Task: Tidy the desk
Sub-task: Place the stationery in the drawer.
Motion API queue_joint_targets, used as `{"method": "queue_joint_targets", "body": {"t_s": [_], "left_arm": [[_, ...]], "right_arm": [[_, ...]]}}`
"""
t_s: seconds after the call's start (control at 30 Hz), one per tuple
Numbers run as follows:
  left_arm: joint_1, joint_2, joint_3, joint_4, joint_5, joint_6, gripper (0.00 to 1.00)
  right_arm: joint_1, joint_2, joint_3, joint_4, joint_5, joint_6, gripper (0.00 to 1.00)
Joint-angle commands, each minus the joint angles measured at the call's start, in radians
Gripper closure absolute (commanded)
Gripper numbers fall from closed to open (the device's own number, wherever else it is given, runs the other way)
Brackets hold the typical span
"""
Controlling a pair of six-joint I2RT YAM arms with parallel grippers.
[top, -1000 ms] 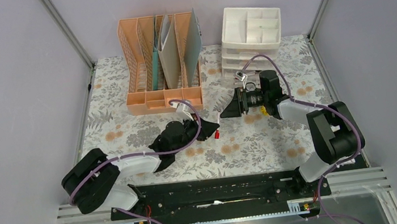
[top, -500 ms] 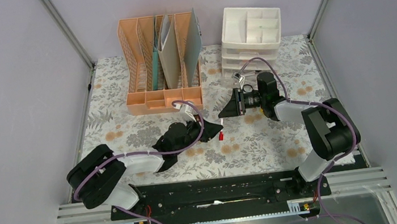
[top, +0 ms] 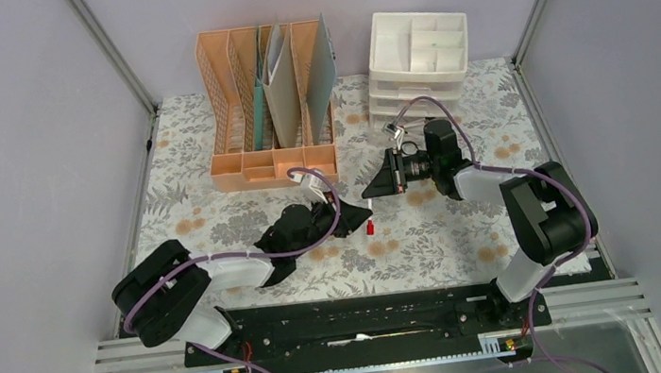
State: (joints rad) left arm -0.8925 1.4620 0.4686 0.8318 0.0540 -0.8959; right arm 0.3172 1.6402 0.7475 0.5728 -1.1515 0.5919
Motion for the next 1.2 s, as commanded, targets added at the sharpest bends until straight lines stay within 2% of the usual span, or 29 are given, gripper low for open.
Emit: {"method": "queue_joint_targets", "body": {"t_s": [0.0,0.1,0.23,0.33,0.5,0.67,0.73,0.97,1.17], "left_arm": [[0.001,-0.015,0.007,0.050,0.007,0.012,0.96],[0.003,-0.043,0.003,0.015,0.023,0.037,0.69],[0.003,-0.118,-0.032,-0.013,0.012,0.090,0.28],[0.005,-0.189,-0.048,-0.079,-0.032,0.136,0.04],[0.016,-0.325,-0.051,-0.240,-0.151,0.238,0.01],[0.036,-0.429,-0.065,-0.363,-0.281,0.293,0.01],[0.051,-0.457,-0.074,-0.383,-0.293,0.299,0.01],[0.084,-0.507,-0.112,-0.409,-0.294,0.288,0.01],[0.087,-0.555,-0.149,-0.423,-0.310,0.270,0.01]], "right_arm": [[0.020,0.002,0.058,-0.024,-0.061,-0.058,1.00],[0.020,-0.020,0.099,-0.172,-0.051,-0.203,1.00],[0.020,-0.061,0.179,-0.432,0.012,-0.438,1.00],[0.020,-0.095,0.239,-0.622,0.075,-0.602,1.00],[0.018,-0.139,0.384,-0.889,0.232,-0.903,1.00],[0.008,-0.122,0.599,-0.902,0.243,-0.919,1.00],[0.005,-0.106,0.669,-1.058,0.473,-1.157,1.00],[0.005,0.015,0.887,-1.055,0.791,-1.332,1.00],[0.005,0.102,0.915,-0.962,0.984,-1.461,1.00]]}}
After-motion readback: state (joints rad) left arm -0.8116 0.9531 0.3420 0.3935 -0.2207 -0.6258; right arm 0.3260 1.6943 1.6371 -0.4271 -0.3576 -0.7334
